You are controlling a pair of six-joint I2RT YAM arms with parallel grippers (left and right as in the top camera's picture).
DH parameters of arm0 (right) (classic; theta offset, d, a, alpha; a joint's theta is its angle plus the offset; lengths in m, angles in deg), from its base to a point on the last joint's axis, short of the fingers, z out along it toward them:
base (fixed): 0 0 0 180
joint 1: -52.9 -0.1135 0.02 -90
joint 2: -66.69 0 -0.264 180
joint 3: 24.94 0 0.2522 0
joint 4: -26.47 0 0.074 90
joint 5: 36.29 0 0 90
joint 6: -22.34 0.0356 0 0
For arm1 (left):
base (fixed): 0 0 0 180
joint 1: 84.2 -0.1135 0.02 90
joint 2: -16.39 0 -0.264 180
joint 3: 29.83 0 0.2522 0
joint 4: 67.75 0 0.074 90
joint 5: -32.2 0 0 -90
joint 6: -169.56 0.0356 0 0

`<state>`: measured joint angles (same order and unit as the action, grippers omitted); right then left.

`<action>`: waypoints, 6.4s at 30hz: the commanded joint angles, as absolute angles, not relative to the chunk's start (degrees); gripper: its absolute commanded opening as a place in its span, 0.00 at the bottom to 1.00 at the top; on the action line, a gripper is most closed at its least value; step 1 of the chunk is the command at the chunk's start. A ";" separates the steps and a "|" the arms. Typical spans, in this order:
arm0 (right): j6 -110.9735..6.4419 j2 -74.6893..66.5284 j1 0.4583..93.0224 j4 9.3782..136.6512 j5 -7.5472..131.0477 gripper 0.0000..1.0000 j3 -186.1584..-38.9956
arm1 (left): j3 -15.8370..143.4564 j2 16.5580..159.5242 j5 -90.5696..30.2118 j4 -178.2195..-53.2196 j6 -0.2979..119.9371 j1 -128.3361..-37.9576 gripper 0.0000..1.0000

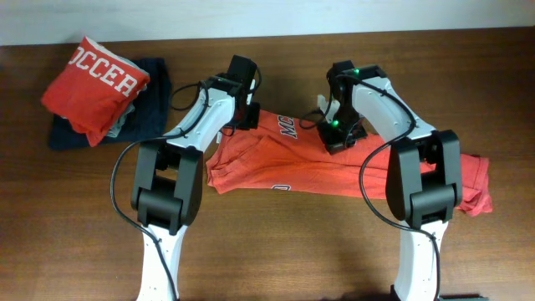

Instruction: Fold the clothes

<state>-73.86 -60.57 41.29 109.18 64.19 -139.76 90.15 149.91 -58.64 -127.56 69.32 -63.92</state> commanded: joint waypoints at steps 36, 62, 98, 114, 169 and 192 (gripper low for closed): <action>-72.68 -59.24 36.00 116.00 71.31 0.04 -133.48 | 91.57 150.63 -59.53 -128.25 70.26 -64.38 0.14; -67.98 -57.44 40.78 104.24 73.02 0.04 -134.99 | 91.57 150.63 -59.53 -128.71 70.23 -65.24 0.14; -68.24 -57.12 37.66 109.44 71.03 0.04 -129.70 | 91.57 150.63 -59.58 -128.82 70.26 -65.26 0.14; -68.22 -55.67 40.94 110.90 70.81 0.04 -130.64 | 91.57 150.63 -59.58 -128.87 70.26 -65.26 0.14; -68.16 -55.72 40.11 105.77 67.68 0.04 -122.62 | 91.57 150.63 -59.77 -128.89 70.26 -65.26 0.14; -63.68 -55.70 40.65 109.88 57.72 0.04 -122.23 | 91.57 150.63 -59.73 -129.06 70.23 -66.90 0.13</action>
<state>-64.61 -56.02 40.33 109.55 63.53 -123.47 90.45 150.02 -58.72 -128.84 69.49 -66.61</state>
